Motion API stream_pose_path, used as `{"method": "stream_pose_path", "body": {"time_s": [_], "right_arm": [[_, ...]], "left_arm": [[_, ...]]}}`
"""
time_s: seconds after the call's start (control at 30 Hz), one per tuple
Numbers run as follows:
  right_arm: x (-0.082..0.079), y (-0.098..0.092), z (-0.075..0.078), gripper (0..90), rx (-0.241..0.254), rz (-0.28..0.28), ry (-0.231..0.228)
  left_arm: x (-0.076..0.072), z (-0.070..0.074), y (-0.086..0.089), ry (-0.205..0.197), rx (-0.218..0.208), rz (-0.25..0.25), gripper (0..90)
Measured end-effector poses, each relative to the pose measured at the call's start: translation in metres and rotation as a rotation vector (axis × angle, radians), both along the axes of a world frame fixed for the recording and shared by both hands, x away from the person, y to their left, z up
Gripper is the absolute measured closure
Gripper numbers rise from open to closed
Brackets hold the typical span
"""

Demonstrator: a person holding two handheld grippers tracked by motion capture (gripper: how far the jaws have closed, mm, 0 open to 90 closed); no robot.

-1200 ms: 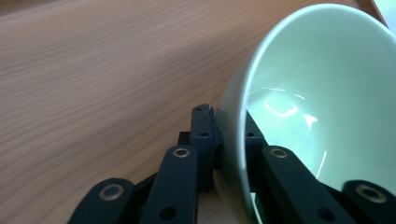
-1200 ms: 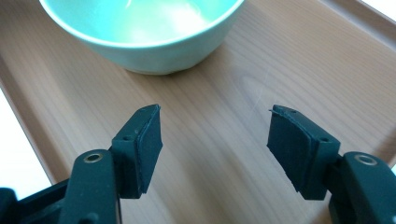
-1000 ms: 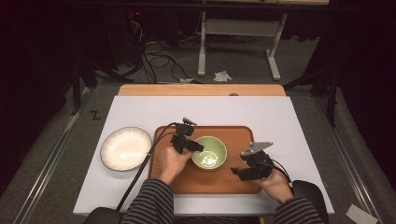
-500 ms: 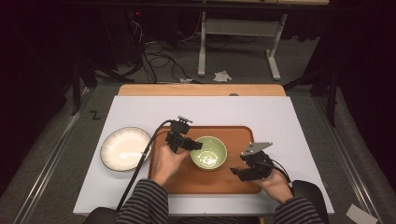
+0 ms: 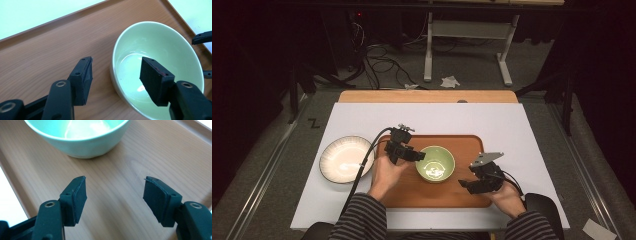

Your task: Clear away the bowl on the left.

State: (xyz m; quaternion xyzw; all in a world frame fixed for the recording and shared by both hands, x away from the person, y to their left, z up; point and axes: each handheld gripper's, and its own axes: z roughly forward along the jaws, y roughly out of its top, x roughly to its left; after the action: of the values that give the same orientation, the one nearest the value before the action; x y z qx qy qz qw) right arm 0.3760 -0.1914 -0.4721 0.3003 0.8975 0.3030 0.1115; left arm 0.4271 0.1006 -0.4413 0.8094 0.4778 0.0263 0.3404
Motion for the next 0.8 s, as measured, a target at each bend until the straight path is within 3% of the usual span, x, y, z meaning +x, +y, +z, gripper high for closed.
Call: {"method": "stream_pose_path", "body": {"time_s": [0.37,0.47,0.8], "right_arm": [[0.0,0.0,0.0,36.7,-0.004,0.005,0.002],[0.0,0.0,0.0,36.6,-0.005,0.005,0.002],[0.0,0.0,-0.001,36.6,-0.01,0.003,-0.002]], "left_arm": [[-0.008,0.008,0.015,-0.027,0.026,0.005,43.5],[-0.013,0.009,0.023,-0.063,0.027,0.031,45.2],[-0.018,0.012,0.042,-0.062,0.026,0.057,44.8]]}}
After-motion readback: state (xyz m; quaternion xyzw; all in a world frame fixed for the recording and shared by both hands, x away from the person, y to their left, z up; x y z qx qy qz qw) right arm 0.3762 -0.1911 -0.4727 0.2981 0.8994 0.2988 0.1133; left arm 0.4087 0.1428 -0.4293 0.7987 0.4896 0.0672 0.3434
